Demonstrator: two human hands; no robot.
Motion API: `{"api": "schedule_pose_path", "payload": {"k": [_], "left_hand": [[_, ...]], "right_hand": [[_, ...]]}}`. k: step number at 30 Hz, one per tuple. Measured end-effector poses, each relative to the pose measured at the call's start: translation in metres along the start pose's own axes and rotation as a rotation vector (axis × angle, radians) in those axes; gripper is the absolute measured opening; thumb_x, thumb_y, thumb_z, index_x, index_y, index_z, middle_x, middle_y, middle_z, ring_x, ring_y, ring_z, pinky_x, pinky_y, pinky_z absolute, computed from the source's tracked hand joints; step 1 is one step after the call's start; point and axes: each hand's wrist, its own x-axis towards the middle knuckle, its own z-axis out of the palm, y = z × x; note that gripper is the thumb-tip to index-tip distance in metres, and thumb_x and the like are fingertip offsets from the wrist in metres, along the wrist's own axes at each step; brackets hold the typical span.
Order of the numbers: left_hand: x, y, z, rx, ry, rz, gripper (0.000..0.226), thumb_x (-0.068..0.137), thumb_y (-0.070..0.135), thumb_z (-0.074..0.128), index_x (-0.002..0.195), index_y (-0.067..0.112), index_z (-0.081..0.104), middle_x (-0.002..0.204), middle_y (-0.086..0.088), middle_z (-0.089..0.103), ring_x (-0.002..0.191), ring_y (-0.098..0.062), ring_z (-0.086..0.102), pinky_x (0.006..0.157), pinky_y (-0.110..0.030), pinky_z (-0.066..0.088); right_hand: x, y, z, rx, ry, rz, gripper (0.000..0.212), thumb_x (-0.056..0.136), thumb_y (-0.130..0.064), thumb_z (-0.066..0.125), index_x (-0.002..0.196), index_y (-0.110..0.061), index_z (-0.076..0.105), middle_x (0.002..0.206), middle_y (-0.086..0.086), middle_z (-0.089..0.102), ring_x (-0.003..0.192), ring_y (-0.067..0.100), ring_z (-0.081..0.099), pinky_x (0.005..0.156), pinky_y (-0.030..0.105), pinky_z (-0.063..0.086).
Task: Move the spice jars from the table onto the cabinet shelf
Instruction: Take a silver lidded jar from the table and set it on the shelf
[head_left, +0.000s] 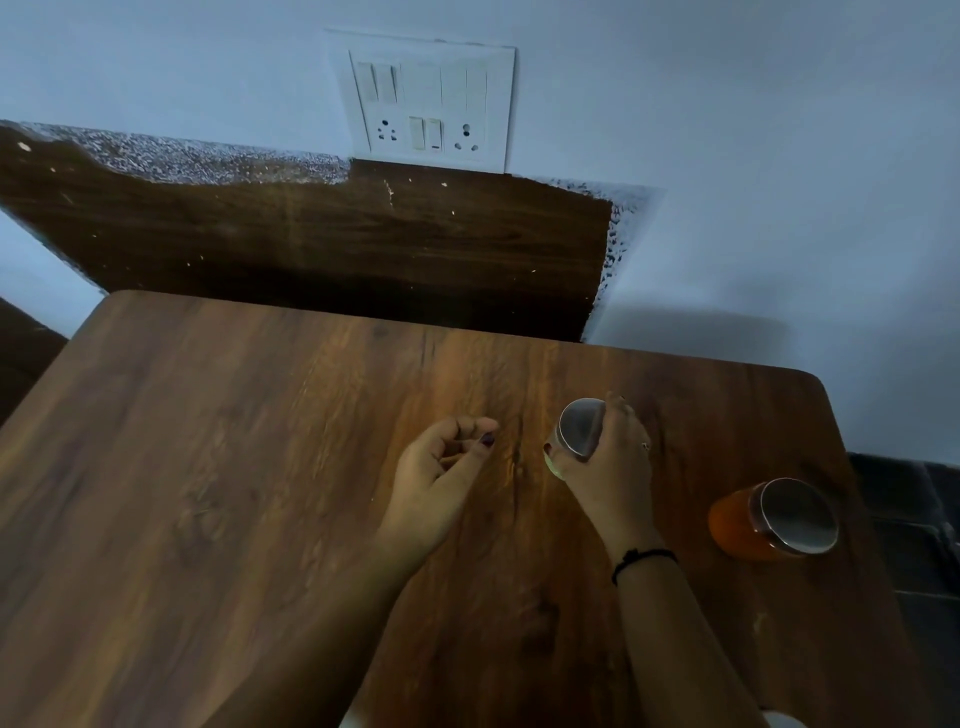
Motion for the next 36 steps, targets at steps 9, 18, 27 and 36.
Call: {"api": "schedule_pose_path", "payload": {"k": [9,18,27,36], "left_hand": [[0.007,-0.024,0.015,0.104,-0.098,-0.057,0.023,0.096,0.009,0.06,0.116,0.02,0.067,0.114,0.008,0.068,0.102,-0.005,0.064,0.089,-0.026,0.054],[0.046,-0.052,0.046,0.586,-0.397,-0.072,0.105,0.078,0.041,0.081,0.158,0.022,0.016,0.162,0.0,0.023,0.148,-0.018,0.021,0.109,-0.022,0.019],[0.072,-0.054,0.033,0.638,-0.593,0.081,0.12,0.063,0.043,0.091,0.156,0.022,0.019,0.158,0.002,0.029,0.145,-0.018,0.026,0.121,-0.038,0.023],[0.067,-0.047,0.006,0.337,-0.59,0.062,0.096,0.048,0.043,0.083,0.134,0.023,0.046,0.129,0.006,0.057,0.117,-0.01,0.057,0.096,-0.023,0.052]], "right_hand": [[0.003,0.012,0.011,0.075,0.051,0.039,0.086,0.071,-0.036,0.086,0.141,-0.019,0.039,0.138,0.006,0.045,0.126,0.025,0.049,0.092,0.043,0.056],[-0.004,0.017,0.007,0.129,0.013,0.012,0.091,0.068,-0.035,0.088,0.144,-0.019,0.041,0.138,0.002,0.047,0.126,0.02,0.049,0.093,0.039,0.055],[-0.012,0.012,-0.014,0.436,-0.146,-0.104,0.088,0.068,-0.016,0.088,0.143,-0.022,0.044,0.134,-0.017,0.043,0.12,-0.005,0.046,0.095,0.017,0.045],[-0.01,-0.015,-0.028,0.669,-0.526,-0.248,0.089,0.07,-0.022,0.082,0.147,-0.025,0.038,0.15,-0.007,0.04,0.138,0.009,0.042,0.111,0.038,0.044]]}}
